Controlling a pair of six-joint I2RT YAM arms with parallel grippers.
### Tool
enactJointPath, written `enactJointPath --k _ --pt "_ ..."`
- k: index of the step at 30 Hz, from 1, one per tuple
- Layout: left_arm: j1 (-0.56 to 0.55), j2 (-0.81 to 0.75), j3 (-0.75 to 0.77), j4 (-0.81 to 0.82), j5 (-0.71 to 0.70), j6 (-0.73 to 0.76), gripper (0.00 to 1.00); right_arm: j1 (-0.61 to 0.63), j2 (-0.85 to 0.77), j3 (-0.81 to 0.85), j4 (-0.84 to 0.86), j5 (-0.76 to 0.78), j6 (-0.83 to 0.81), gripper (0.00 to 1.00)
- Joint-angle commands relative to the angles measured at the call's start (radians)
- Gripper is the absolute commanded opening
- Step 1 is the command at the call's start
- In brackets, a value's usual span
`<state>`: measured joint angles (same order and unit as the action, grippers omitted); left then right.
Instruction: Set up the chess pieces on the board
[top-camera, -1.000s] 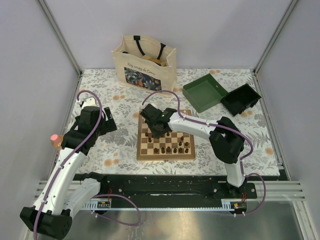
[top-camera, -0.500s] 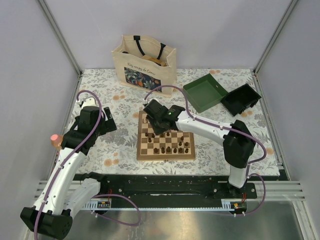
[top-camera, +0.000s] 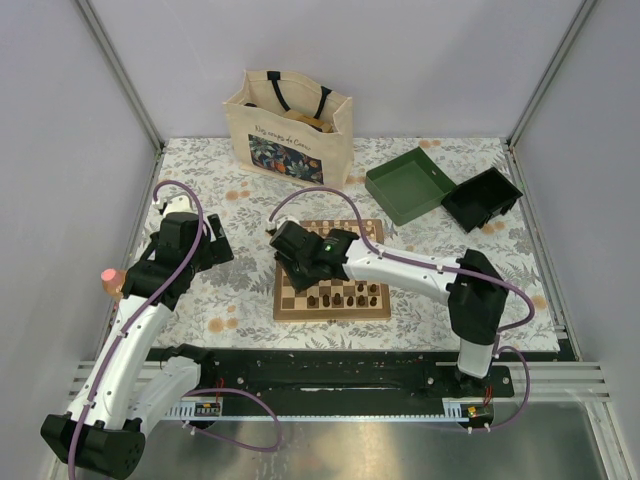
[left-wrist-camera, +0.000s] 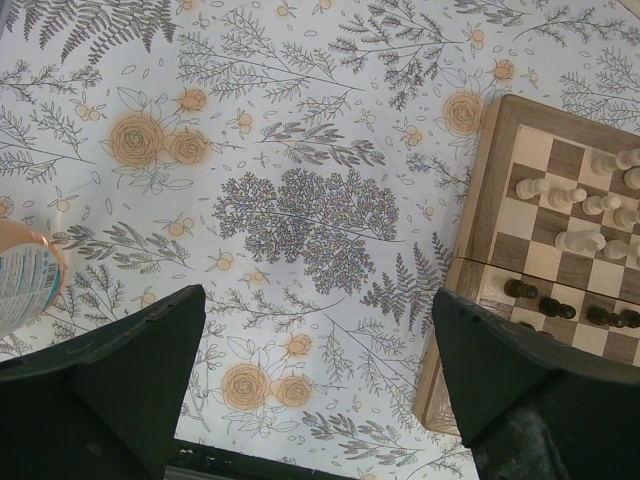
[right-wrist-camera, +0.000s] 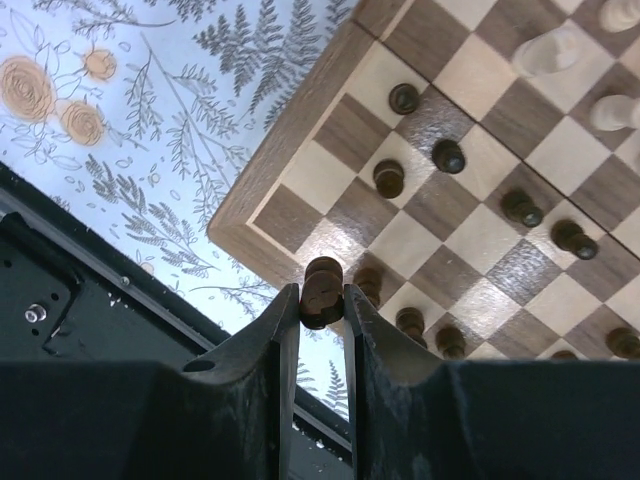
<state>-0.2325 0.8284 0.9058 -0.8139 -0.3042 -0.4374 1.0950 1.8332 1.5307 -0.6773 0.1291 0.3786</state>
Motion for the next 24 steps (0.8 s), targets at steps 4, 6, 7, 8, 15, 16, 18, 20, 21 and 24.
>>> enactJointPath --k 4,6,7,8,15,16,18,20,21,24 --pt "0.005 -0.005 -0.005 0.041 0.011 0.009 0.99 0.037 0.047 0.0 0.024 -0.022 0.029 0.24" --pt "0.005 -0.005 -0.005 0.041 0.01 0.009 0.99 0.039 0.06 0.002 0.025 -0.023 0.028 0.24" --pt "0.005 -0.005 -0.007 0.039 0.01 0.011 0.99 0.039 0.064 0.002 0.027 -0.025 0.028 0.24" --pt "0.005 -0.005 -0.007 0.041 0.01 0.009 0.99 0.04 0.07 0.003 0.027 -0.025 0.026 0.24" --pt "0.005 -0.003 -0.007 0.041 0.008 0.009 0.99 0.043 0.098 -0.001 0.028 -0.026 0.023 0.24" --pt "0.005 -0.005 -0.005 0.039 0.008 0.009 0.99 0.042 0.098 -0.004 0.028 -0.026 0.023 0.24" --pt "0.005 -0.003 -0.007 0.042 0.01 0.009 0.99 0.042 0.103 -0.004 0.031 -0.028 0.025 0.24" --pt "0.005 -0.002 -0.007 0.042 0.01 0.011 0.99 0.045 0.107 -0.007 0.032 -0.026 0.025 0.24" --pt "0.005 -0.002 -0.007 0.041 0.01 0.009 0.99 0.045 0.11 -0.009 0.032 -0.023 0.026 0.24" --pt "0.005 -0.003 -0.007 0.041 0.013 0.009 0.99 0.045 0.116 -0.01 0.032 -0.022 0.026 0.24"
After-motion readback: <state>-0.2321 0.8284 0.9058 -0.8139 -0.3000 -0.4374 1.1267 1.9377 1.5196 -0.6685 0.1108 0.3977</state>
